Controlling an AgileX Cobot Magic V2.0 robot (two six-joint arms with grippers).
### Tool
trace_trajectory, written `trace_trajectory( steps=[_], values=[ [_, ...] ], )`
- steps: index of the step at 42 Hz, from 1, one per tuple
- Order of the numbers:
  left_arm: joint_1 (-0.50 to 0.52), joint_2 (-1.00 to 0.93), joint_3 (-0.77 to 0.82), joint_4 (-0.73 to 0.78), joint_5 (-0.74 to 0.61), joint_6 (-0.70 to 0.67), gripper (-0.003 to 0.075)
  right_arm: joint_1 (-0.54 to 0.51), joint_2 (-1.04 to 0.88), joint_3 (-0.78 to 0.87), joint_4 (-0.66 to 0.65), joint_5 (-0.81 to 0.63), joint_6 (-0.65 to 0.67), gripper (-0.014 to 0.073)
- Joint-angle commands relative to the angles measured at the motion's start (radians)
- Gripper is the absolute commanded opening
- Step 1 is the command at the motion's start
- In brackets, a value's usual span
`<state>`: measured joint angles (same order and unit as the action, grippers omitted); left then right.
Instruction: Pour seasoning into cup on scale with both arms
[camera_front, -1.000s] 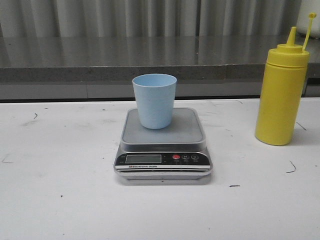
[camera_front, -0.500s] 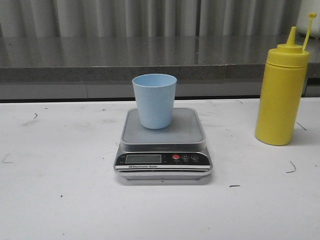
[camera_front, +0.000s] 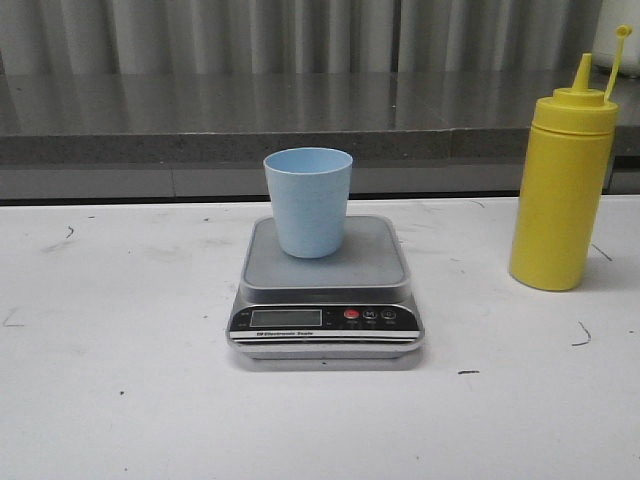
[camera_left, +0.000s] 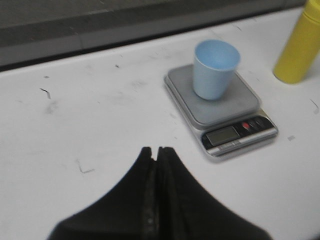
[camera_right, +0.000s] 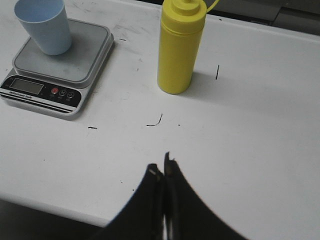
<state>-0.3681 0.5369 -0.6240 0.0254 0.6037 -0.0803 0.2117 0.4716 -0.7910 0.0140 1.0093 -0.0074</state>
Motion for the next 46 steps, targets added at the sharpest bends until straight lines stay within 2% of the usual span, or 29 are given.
trace_trajectory(
  steps=[1,8,16,27,46],
  values=[
    [0.096,-0.103,0.101,-0.013,-0.243,-0.003,-0.0020,0.000,0.005,-0.033,-0.005,-0.070,-0.011,-0.0120],
    [0.248,-0.296,0.360,-0.025,-0.466,-0.003,-0.0020,0.000,0.005,-0.033,-0.005,-0.070,-0.011,-0.0120],
    [0.324,-0.457,0.550,-0.025,-0.588,-0.003,-0.0020,0.000,0.005,-0.033,-0.005,-0.070,-0.011,-0.0120],
    [0.347,-0.531,0.653,-0.025,-0.669,-0.003,-0.0020,0.000,0.005,-0.033,-0.005,-0.070,-0.011,-0.0120],
    [0.365,-0.560,0.653,-0.025,-0.652,-0.003,-0.0020,0.000,0.007,-0.033,-0.005,-0.069,-0.011,-0.0120]
  ],
)
